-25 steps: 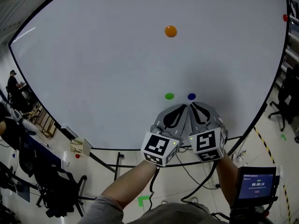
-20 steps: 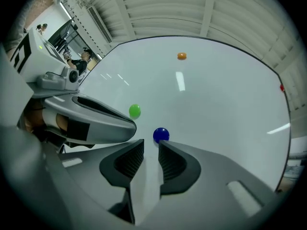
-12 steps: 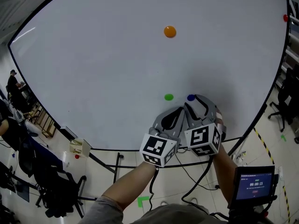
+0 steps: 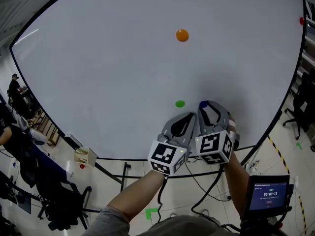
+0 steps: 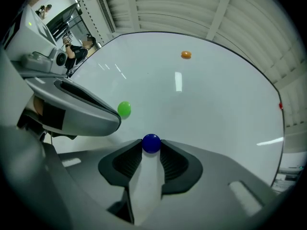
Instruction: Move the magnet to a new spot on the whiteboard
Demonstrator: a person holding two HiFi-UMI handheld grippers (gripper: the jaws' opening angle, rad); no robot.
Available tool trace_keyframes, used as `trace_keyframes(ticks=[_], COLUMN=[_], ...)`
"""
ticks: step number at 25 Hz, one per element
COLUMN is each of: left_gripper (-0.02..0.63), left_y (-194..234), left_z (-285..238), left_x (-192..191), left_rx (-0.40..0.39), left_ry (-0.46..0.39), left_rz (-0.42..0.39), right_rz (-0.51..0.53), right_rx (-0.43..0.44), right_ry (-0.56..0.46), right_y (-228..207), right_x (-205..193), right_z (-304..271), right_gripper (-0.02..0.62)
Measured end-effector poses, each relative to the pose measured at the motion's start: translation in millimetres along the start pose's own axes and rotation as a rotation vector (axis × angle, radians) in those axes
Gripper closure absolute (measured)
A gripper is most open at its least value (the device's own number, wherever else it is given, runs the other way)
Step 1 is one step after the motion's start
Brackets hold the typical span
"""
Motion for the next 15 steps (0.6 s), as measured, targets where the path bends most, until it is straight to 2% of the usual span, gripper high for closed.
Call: trace_keyframes(ticks=[7,15], left_gripper=[0.604,0.604], left_y=[-3,-20], left_z=[-9,-21], left_x=[-2,11], left_rx=[-0.039,-0.137], left_ry=[-0.002,-0.057], left_rz=[0.01,0.036], right_rz=[-0.031,-0.016], right_rx=[0.003,-0.071], right_ry=[0.014,0.029], right_y=[-2,-22], right_x=[-7,0], right_z=[5,36], right_gripper=[0.471,0.469])
Point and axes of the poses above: the fingertips, and each gripper's own axes: z backward along the fingers, y to its left, x out of its top, the point moved 9 cm from there along z, backward along the fingers, and after that the axes turned 3 degrees about x, right-handed, at the moved point
